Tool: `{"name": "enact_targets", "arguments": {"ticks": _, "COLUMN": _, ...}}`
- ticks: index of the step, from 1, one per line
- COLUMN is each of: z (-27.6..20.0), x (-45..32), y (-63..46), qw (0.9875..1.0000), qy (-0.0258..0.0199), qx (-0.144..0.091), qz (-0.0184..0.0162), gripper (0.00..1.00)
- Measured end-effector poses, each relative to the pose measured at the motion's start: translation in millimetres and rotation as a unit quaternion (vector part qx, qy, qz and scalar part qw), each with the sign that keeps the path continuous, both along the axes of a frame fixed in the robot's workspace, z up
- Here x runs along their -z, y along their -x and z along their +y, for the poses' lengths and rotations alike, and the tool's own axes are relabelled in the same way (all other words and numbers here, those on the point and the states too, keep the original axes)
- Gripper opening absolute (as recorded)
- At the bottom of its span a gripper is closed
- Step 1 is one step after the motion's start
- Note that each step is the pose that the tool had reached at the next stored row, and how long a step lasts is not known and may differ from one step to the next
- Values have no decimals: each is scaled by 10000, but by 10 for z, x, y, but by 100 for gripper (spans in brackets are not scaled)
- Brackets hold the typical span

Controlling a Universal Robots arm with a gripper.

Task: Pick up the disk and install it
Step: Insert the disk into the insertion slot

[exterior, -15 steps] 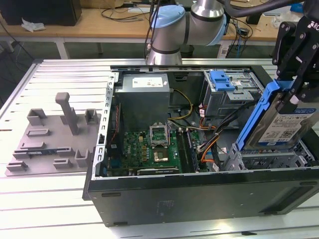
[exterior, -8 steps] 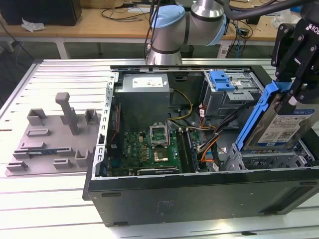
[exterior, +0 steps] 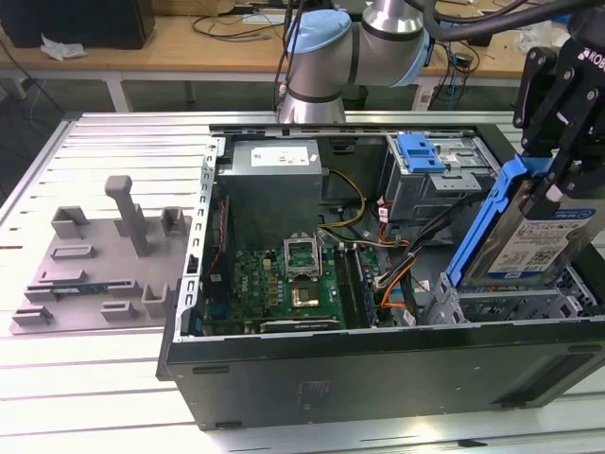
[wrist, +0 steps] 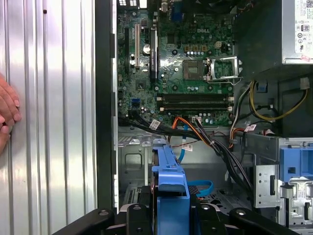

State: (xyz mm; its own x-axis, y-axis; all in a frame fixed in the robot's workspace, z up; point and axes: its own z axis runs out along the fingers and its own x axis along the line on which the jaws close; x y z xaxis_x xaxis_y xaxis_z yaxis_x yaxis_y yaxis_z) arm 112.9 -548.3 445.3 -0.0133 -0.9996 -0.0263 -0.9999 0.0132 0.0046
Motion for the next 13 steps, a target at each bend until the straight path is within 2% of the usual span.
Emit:
{"name": "enact_targets", "arguments": {"ticks": 9, "z": 0, "x": 35, "y": -2, "qw": 10000, "qy": 0, "qx": -1, "qz": 0, "gripper": 37}}
{"name": "enact_targets", "arguments": {"ticks": 13, "z": 0, "x": 72, "y": -3, "qw": 10000, "qy": 2, "qx": -2, "qz": 1, "gripper": 37}}
